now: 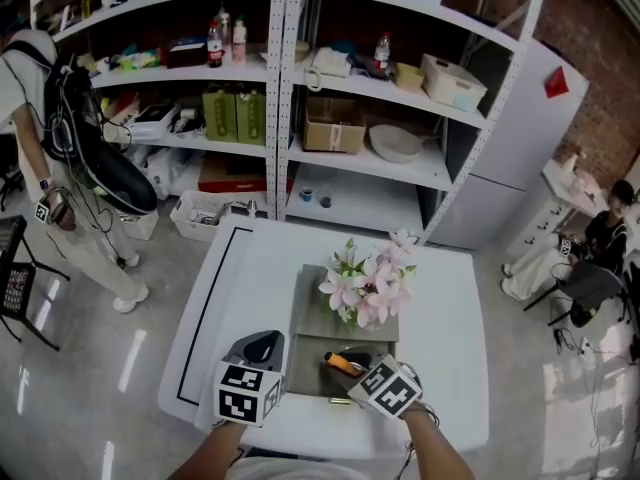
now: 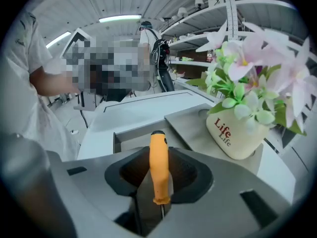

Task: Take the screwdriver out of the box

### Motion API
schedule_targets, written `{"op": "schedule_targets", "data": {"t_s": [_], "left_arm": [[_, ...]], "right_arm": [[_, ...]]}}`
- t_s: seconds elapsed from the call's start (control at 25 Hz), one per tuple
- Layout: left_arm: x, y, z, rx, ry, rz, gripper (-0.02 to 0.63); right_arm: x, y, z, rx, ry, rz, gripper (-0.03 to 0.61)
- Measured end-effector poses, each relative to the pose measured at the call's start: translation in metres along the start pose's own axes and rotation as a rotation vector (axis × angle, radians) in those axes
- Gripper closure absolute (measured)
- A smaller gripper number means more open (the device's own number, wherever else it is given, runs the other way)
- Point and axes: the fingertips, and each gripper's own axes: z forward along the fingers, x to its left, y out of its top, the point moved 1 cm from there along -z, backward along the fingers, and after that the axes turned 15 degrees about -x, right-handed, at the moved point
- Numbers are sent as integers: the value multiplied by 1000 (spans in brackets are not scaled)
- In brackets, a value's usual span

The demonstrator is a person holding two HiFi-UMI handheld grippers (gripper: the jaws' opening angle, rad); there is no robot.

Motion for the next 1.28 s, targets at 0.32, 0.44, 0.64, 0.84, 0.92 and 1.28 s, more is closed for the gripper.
{"op": "schedule_targets", "data": {"t_s": [0.32,0.44,0.64,0.84,0.92,1.28], "left_arm": [[-11,4,-11,-13,11,11,607],[-15,5,-14,-20,16,14,607],[-21,12,-21,-36,25,20,607],[-27,15,-26,-51,33,23,607],[-31,18,-28,-58,35,23,607],[-48,31,-38,-90,37,27,607]], "right_arm": [[-8,29,-25,-141,-79,19,456],[-11,43,-35,-205,-105,24,456],[-16,66,-57,-311,-152,51,457],[-22,78,-78,-403,-205,84,456],[-23,82,-88,-433,-228,92,456],[-32,106,-145,-616,-354,145,456]]}}
